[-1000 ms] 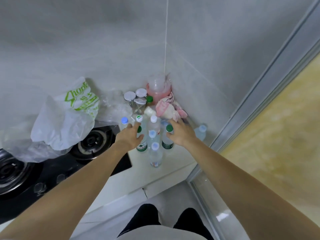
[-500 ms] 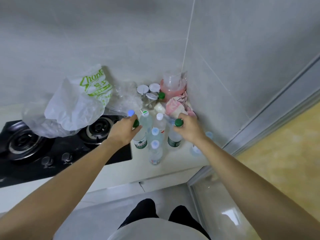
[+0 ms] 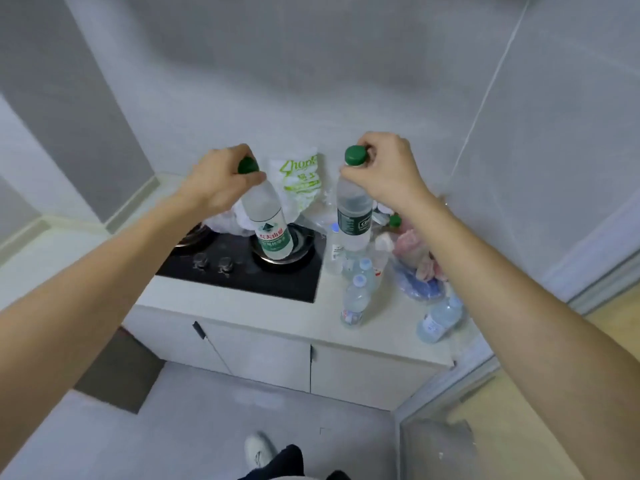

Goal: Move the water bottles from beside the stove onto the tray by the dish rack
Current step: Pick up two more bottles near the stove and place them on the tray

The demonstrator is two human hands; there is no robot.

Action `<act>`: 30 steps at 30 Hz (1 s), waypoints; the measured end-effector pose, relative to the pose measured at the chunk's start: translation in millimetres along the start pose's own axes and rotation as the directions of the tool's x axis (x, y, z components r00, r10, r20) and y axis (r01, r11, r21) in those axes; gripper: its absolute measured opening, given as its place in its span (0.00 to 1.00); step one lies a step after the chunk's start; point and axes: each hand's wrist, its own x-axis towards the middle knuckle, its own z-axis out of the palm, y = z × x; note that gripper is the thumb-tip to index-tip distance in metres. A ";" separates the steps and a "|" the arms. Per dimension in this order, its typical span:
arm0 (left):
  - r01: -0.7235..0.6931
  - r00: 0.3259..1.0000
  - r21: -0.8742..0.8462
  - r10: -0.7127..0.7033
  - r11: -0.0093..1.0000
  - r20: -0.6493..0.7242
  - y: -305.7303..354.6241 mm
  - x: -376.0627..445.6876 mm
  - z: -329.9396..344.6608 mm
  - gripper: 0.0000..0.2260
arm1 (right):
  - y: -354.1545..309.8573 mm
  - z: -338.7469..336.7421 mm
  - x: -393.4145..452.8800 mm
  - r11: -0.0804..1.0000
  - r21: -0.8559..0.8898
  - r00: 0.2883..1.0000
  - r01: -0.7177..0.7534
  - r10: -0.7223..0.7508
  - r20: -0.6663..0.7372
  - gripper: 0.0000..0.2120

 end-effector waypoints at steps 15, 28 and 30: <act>0.438 0.855 0.048 -0.399 0.898 -0.330 -217.7 -272.4 -279.9 0.13 | -362.0 284.3 -63.9 0.841 0.459 0.812 0.285 -0.466 0.352 0.09; 0.806 0.538 0.099 -0.653 0.583 -0.534 -420.2 -542.4 -450.0 0.15 | -695.9 536.7 -212.2 0.590 0.776 0.461 0.221 -0.765 0.450 0.09; 0.846 0.470 0.062 -0.686 0.530 -0.556 -446.3 -575.3 -466.4 0.14 | -740.0 571.1 -233.4 0.550 0.806 0.390 0.219 -0.807 0.445 0.09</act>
